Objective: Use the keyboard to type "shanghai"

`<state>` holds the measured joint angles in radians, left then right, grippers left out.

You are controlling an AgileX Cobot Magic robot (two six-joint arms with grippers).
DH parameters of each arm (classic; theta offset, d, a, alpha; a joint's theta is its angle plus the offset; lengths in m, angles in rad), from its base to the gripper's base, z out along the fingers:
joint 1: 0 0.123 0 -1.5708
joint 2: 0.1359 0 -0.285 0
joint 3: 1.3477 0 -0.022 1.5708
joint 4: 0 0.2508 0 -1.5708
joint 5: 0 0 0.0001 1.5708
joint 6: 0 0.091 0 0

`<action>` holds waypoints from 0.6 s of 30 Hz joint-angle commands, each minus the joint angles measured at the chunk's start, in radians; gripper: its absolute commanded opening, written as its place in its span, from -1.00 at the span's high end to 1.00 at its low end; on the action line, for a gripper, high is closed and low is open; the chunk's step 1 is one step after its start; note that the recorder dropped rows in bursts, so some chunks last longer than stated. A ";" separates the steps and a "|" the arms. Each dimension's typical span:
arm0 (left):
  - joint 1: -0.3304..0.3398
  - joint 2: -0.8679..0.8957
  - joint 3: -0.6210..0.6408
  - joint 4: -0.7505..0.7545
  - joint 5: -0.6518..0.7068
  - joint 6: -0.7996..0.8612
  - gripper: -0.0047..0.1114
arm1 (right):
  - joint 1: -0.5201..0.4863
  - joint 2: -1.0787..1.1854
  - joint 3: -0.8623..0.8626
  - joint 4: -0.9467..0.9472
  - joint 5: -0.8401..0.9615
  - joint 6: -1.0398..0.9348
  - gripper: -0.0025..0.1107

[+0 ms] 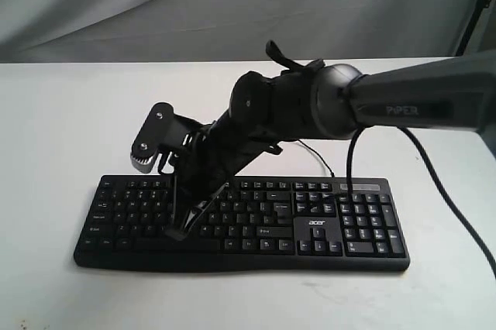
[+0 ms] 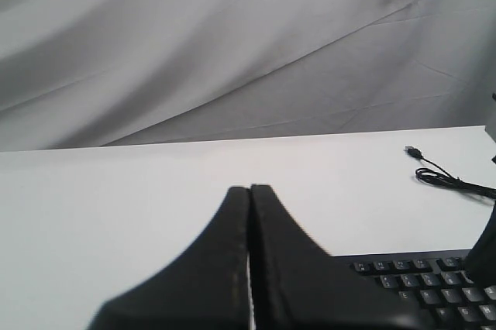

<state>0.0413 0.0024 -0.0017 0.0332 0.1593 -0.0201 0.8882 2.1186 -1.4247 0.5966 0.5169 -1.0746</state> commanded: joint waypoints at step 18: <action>-0.006 -0.002 0.002 0.000 -0.006 -0.003 0.92 | -0.013 0.035 0.031 0.038 -0.015 -0.032 0.96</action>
<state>0.0413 0.0024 -0.0017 0.0332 0.1593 -0.0201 0.8765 2.1406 -1.3977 0.6075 0.5088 -1.0816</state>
